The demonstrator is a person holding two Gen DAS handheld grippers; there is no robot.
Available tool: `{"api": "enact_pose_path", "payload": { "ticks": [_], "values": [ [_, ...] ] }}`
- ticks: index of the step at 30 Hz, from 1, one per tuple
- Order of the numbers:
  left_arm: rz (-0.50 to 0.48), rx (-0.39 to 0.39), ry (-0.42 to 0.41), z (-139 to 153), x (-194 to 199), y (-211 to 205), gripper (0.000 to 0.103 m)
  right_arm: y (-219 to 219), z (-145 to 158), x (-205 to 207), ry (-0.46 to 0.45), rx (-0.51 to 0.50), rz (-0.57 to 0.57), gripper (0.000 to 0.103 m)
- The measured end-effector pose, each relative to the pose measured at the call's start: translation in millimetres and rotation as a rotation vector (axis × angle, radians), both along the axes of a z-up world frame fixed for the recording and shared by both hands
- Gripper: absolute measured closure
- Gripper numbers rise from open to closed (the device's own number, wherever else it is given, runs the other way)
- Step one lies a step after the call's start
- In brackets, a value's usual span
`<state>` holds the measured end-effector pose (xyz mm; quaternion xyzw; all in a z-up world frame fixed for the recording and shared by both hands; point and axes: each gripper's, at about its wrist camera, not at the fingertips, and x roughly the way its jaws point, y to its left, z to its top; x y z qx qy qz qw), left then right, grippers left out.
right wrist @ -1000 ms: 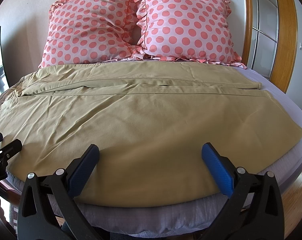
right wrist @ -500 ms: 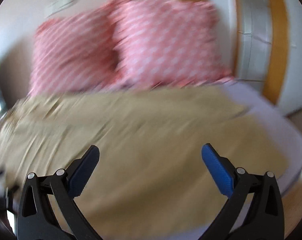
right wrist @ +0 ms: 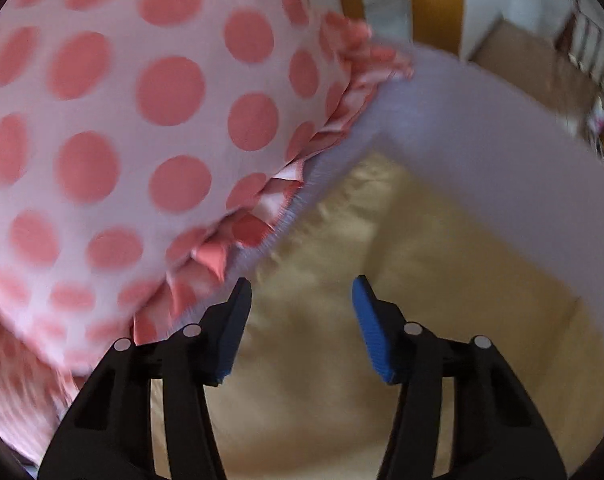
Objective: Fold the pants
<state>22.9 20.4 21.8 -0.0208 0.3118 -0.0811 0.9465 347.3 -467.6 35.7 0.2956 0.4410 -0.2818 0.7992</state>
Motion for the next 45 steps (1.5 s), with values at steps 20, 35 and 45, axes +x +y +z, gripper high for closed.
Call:
{"api": "enact_pose_path", "payload": {
  "ticks": [20,35,45],
  "values": [
    [0.048,-0.061,-0.045,11,-11,18,0.002,-35,15,-108,-0.510,0.085,0.021,0.099],
    [0.177,-0.181,-0.067,39,-16,56,0.002,-11,-38,-329,-0.530,0.396,0.029,0.045],
    [0.181,-0.358,-0.018,62,29,116,0.002,-25,-51,-316,-0.599,0.418,0.007,0.100]
  ]
}}
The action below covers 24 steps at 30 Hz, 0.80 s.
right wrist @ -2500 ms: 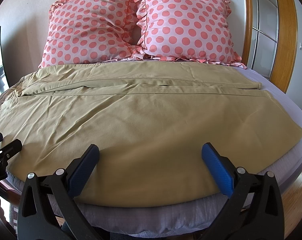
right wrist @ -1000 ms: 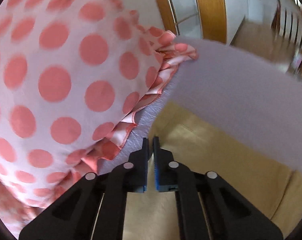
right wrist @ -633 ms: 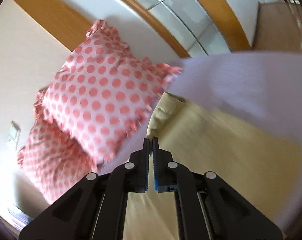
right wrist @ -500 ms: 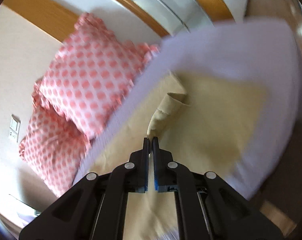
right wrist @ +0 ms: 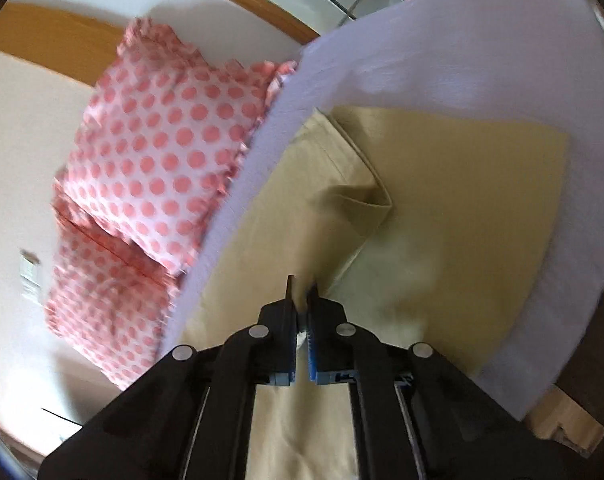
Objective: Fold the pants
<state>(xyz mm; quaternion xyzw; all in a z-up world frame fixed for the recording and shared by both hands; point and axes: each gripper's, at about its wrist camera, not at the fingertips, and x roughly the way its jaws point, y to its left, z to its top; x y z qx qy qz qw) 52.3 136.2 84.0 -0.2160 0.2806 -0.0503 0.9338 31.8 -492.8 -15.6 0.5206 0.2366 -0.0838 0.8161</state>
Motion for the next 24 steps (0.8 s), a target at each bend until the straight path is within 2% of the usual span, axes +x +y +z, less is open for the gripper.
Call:
{"api": "enact_pose_path", "payload": {
  "ticks": [2,4,7,11,13,14,15,16,17,18,20,23,24],
  "values": [
    [0.019,-0.046,0.053,6,32,16,0.002,-7,6,-12,-0.074,-0.012,-0.034,0.100],
    [0.034,-0.069,0.093,6,61,27,0.002,-9,11,-18,-0.097,-0.029,-0.045,0.100],
    [0.081,-0.048,0.195,-2,118,40,0.005,-9,14,-20,-0.105,-0.048,-0.044,0.100],
    [0.131,-0.016,0.302,-19,186,50,0.015,-9,19,-21,-0.119,-0.066,-0.045,0.100],
    [0.164,-0.002,0.372,-33,216,57,0.023,-10,23,-21,-0.122,-0.087,-0.052,0.100],
    [0.179,-0.007,0.402,-41,227,60,0.034,-10,25,-21,-0.120,-0.099,-0.058,0.100],
    [0.194,-0.011,0.432,-50,236,65,0.055,-11,26,-20,-0.122,-0.105,-0.062,0.100],
    [0.216,-0.014,0.444,-56,240,70,0.064,-13,26,-20,-0.126,-0.104,-0.065,0.100],
    [0.236,0.001,0.423,-54,238,72,0.087,-14,27,-20,-0.130,-0.100,-0.066,0.100],
    [0.228,-0.009,0.395,-51,230,73,0.095,-16,27,-20,-0.135,-0.096,-0.067,0.100],
    [0.221,0.007,0.332,-34,200,72,0.097,-19,30,-22,-0.147,-0.093,-0.071,0.100],
    [0.200,0.050,0.216,-5,133,68,0.097,-24,38,-34,-0.171,-0.102,-0.092,0.100],
    [0.194,0.057,0.172,5,93,69,0.097,-26,39,-40,-0.172,-0.107,-0.102,0.100]
  ]
}}
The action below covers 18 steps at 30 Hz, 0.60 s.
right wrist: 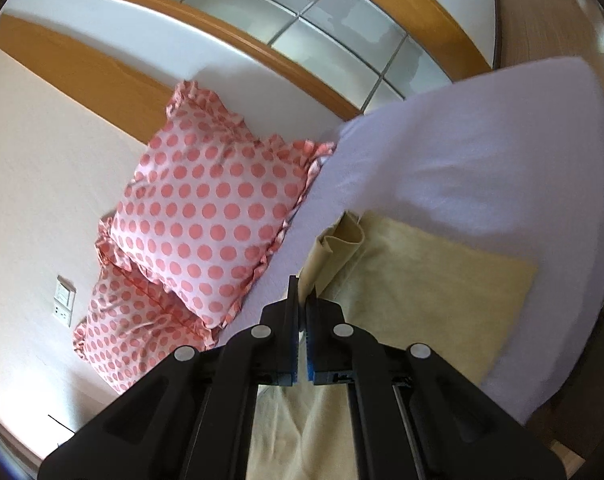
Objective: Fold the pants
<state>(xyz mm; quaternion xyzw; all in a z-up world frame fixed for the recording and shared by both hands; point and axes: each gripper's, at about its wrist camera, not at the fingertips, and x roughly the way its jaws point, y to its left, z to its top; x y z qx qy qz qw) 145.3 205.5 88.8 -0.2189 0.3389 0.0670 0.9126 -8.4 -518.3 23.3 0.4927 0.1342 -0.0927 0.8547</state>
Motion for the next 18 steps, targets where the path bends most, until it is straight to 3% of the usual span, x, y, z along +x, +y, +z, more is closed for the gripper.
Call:
{"api": "enact_pose_path", "payload": {
  "ticks": [3,7,10,18],
  "values": [
    [0.006,-0.006,-0.028,1,-80,6,0.096,-6,-5,-15,0.029,0.000,-0.025,0.100],
    [0.029,-0.065,0.010,-33,-156,11,0.096,-10,-20,-27,0.073,0.023,-0.041,0.100],
    [0.051,-0.115,0.028,-55,-181,9,0.096,-10,-28,-31,0.100,0.033,-0.046,0.100],
    [0.059,-0.124,-0.002,-64,-200,9,0.094,-15,-32,-42,0.102,0.047,-0.055,0.100]
  ]
}}
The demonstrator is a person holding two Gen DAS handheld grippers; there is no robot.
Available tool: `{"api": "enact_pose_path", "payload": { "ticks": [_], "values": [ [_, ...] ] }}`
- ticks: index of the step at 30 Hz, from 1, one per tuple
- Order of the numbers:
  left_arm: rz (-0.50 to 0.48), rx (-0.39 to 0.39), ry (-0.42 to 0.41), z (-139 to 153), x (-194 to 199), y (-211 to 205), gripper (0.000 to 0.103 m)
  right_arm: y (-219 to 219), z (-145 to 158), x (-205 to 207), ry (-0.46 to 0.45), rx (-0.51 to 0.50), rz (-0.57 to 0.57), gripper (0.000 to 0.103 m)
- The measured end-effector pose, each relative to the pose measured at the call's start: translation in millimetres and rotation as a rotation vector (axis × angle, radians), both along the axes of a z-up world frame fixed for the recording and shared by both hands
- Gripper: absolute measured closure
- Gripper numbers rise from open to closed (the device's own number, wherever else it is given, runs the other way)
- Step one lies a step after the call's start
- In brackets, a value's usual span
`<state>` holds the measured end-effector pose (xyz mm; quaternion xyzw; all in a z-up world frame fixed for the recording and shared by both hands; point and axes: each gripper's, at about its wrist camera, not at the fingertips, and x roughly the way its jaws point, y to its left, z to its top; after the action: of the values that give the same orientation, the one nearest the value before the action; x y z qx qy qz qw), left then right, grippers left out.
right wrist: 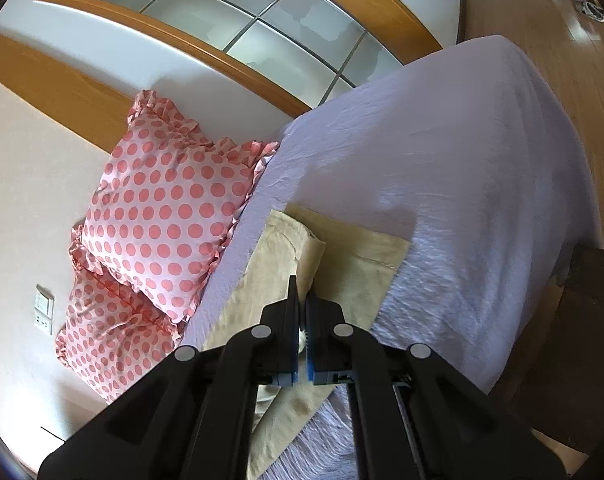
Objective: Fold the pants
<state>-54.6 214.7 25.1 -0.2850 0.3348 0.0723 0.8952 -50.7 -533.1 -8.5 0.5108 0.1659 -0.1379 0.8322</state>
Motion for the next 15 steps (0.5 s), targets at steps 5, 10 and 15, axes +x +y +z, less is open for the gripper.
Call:
{"api": "enact_pose_path", "payload": {
  "ticks": [5,10,15],
  "values": [
    [-0.015,-0.023,-0.006,0,0,3,0.094,-2,1,-8,-0.001,0.006,-0.008,0.100],
    [-0.020,-0.030,-0.009,-8,-5,3,0.092,-2,2,-6,0.049,-0.027,-0.008,0.100],
    [-0.035,-0.029,-0.087,-10,-21,-1,0.077,2,11,-15,0.113,-0.096,-0.058,0.039]
  ]
}}
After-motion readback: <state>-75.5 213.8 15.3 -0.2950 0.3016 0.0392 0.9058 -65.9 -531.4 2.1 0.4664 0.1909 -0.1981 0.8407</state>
